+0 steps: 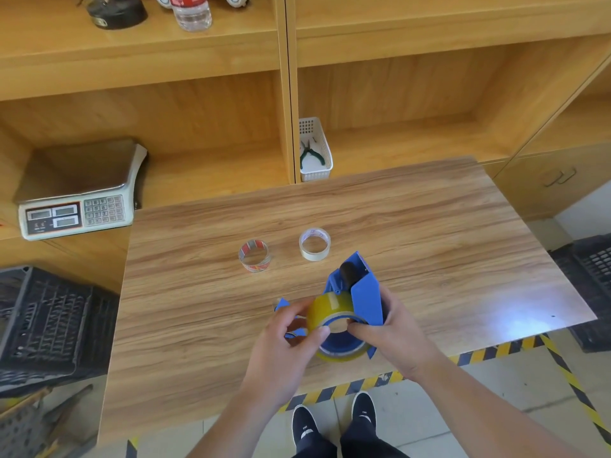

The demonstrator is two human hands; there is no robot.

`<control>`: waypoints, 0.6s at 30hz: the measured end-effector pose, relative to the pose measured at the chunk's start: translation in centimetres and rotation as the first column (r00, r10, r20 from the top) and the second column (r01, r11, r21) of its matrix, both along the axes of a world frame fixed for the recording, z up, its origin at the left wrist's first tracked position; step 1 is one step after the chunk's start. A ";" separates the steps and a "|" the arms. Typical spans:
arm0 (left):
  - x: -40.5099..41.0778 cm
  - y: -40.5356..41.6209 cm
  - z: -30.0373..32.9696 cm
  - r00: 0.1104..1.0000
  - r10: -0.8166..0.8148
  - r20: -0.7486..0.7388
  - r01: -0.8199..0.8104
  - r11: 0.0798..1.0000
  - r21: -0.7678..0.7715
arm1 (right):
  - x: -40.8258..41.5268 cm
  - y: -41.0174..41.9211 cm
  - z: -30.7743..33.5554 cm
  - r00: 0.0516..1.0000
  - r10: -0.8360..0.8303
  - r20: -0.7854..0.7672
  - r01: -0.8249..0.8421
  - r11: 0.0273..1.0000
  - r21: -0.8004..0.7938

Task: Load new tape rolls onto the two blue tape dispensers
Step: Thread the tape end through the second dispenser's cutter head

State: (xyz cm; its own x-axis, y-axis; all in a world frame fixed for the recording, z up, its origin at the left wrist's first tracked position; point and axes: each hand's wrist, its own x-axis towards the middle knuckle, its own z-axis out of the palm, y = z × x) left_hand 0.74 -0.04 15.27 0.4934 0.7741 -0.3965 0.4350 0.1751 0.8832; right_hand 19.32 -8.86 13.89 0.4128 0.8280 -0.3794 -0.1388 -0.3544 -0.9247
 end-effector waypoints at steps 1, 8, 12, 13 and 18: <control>0.0 0.1 -0.1 1.000 0.004 0.000 -0.004 1.000 -0.010 | 0.0 0.1 0.0 1.000 -0.009 -0.001 0.009 1.000 0.001; 0.3 -1.4 -0.7 0.990 0.123 0.073 -0.111 0.983 -0.148 | 0.3 0.3 0.2 1.000 -0.009 0.020 0.010 0.998 -0.055; 0.1 -1.4 -0.6 0.997 0.071 0.020 -0.069 0.994 -0.088 | 0.7 0.2 0.1 0.999 0.038 -0.005 -0.039 0.994 -0.104; 0.0 -1.2 -0.3 0.998 0.056 0.010 -0.055 0.998 -0.034 | 0.9 0.1 0.1 0.998 0.048 -0.027 -0.051 0.992 -0.116; -0.6 1.0 1.0 0.987 -0.157 0.033 0.148 0.971 0.188 | 1.6 -0.1 0.2 0.971 0.131 -0.200 -0.163 0.975 -0.149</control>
State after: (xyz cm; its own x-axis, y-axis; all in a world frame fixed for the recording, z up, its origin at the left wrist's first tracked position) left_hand 0.09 0.94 16.29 0.6260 0.7460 -0.2270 0.4007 -0.0580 0.9143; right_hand 20.91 -8.97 14.13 0.1995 0.7948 -0.5731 -0.2394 -0.5276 -0.8151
